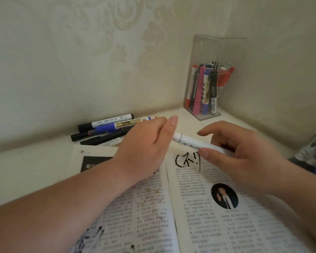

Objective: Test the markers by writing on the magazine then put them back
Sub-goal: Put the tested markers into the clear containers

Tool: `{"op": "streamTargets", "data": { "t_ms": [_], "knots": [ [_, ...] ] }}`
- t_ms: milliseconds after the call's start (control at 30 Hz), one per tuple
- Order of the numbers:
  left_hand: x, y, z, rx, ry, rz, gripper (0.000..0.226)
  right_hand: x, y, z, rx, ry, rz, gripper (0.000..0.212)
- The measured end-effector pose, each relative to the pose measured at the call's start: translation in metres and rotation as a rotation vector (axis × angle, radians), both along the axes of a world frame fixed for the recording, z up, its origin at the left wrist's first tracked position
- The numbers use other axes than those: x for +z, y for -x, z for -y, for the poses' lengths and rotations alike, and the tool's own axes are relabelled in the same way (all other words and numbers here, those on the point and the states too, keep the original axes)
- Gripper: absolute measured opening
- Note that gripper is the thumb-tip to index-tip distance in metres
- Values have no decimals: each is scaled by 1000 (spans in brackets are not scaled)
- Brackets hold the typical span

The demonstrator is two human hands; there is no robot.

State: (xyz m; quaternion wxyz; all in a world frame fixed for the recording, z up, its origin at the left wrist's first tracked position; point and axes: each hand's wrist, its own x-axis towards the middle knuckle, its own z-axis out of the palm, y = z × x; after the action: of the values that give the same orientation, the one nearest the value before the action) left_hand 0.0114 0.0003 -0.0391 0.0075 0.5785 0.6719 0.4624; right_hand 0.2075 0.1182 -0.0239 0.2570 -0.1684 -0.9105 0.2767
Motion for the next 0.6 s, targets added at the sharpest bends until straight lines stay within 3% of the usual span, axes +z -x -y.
{"op": "streamTargets", "data": {
  "t_ms": [133,267,400,600],
  "knots": [
    [2,15,2,163,6,-7,44,-3,0,-14,-113,-187,46,6],
    [14,39,16,314,-255,62,49,-2,15,-24,-116,-370,0,31],
    [23,71,28,429,-485,183,50,15,50,-21,-55,-365,64,48],
    [15,71,22,373,-512,105,53,28,132,-7,107,-496,123,35]
  ]
}}
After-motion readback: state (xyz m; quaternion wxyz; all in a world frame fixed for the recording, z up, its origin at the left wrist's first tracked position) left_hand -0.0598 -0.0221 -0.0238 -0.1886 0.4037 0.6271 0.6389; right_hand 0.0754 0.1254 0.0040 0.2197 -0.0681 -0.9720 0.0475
